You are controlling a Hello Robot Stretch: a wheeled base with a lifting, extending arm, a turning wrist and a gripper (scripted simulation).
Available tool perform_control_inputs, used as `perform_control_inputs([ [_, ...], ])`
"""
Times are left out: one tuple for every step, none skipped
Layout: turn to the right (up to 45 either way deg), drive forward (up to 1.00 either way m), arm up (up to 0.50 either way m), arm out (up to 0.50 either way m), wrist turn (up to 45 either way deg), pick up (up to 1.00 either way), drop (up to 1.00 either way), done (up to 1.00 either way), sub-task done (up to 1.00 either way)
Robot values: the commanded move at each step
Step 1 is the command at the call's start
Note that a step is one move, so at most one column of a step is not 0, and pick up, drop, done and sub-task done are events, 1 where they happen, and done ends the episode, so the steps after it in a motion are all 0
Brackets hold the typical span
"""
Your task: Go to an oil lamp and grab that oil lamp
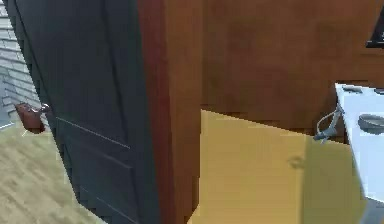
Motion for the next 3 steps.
perform_control_inputs([
  [-45.0,0.0,0.0,0.0,0.0,0.0,0.0,0.0,0.0],
  [-33.0,0.0,0.0,0.0,0.0,0.0,0.0,0.0,0.0],
  [0.0,1.0,0.0,0.0,0.0,0.0,0.0,0.0,0.0],
])
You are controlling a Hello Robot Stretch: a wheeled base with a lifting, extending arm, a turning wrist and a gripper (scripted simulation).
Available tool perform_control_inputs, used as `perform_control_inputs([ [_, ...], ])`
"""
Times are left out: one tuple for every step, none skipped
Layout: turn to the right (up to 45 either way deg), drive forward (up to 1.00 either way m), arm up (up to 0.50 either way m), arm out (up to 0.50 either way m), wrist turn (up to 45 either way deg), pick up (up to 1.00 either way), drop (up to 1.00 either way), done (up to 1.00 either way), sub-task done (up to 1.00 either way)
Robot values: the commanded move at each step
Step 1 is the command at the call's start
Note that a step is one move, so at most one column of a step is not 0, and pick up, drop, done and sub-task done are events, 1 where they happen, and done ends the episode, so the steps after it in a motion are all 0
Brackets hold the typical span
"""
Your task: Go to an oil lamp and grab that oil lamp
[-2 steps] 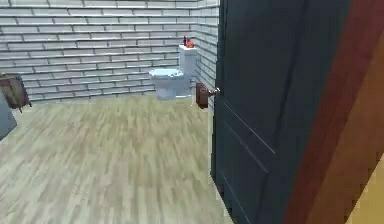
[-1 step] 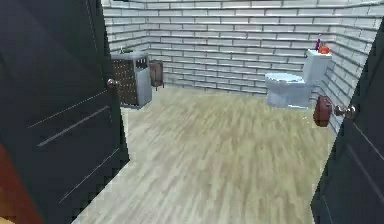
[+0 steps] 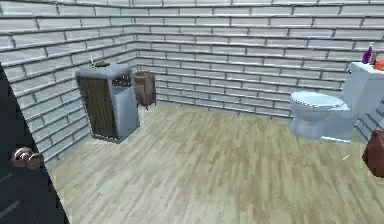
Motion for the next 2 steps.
perform_control_inputs([
  [0.0,0.85,0.0,0.0,0.0,0.0,0.0,0.0,0.0],
  [-27.0,0.0,0.0,0.0,0.0,0.0,0.0,0.0,0.0],
])
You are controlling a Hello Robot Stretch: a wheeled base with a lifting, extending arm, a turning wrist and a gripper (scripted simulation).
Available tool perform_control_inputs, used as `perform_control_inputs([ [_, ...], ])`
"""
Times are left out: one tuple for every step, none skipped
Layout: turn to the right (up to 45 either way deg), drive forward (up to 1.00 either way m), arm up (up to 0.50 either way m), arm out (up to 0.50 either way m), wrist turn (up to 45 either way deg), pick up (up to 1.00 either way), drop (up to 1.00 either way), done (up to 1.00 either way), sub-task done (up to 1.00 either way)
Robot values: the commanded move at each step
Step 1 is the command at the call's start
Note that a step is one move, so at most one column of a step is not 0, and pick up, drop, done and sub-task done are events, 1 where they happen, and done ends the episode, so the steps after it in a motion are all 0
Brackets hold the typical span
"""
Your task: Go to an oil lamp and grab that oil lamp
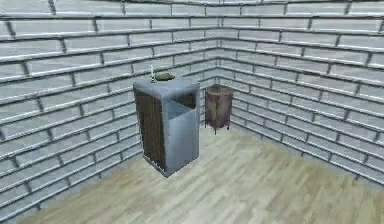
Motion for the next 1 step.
perform_control_inputs([
  [0.0,0.5,0.0,0.0,0.0,0.0,0.0,0.0,0.0],
])
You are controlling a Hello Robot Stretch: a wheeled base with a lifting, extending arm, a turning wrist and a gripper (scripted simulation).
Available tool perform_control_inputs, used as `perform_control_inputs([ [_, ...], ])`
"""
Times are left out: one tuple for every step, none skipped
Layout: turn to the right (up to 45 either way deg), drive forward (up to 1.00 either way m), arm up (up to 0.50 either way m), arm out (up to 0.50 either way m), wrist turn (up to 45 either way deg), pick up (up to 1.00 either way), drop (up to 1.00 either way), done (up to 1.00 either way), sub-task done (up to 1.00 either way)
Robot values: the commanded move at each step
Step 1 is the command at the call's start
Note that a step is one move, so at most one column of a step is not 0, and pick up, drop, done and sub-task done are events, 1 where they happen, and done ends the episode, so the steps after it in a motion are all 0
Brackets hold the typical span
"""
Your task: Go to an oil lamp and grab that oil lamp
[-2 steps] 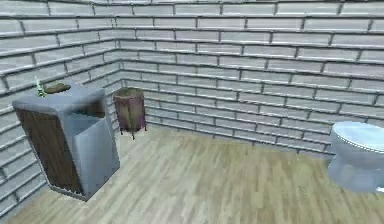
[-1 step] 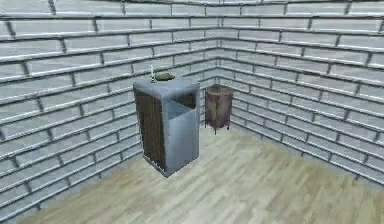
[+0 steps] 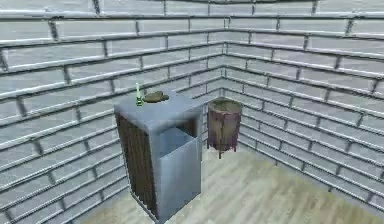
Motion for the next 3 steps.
perform_control_inputs([
  [-30.0,0.0,0.0,0.0,0.0,0.0,0.0,0.0,0.0],
  [0.0,0.55,0.0,0.0,0.0,0.0,0.0,0.0,0.0],
  [-45.0,0.0,0.0,0.0,0.0,0.0,0.0,0.0,0.0],
])
